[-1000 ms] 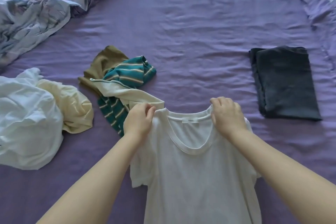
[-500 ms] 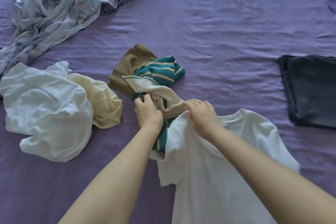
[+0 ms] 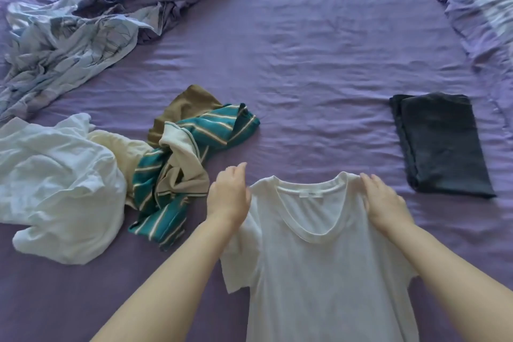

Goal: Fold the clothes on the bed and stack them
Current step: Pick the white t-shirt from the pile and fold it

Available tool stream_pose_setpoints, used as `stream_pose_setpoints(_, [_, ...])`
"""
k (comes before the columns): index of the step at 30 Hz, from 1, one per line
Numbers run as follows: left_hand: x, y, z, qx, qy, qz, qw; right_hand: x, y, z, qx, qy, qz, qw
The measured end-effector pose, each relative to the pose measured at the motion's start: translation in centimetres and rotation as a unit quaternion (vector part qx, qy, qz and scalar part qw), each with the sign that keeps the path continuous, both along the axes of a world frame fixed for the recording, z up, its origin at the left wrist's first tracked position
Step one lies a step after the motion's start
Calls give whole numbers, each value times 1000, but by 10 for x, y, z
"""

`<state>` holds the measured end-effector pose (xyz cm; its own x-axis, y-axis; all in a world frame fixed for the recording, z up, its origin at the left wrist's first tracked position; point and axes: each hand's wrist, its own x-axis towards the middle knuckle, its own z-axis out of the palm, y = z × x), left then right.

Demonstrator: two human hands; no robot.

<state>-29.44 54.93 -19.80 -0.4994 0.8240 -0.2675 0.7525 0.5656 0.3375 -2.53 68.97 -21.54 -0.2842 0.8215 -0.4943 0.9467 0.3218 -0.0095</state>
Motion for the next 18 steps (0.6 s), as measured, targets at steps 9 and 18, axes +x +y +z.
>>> stream_pose_setpoints(9, [24, 16, -20, -19, -24, 164, 986, 6, 23, -7, 47, 116, 3, 992])
stream_pose_setpoints(18, [-7, 67, -15, -29, 165, 50, 985, -16, 75, 8, 59, 181, 17, 982])
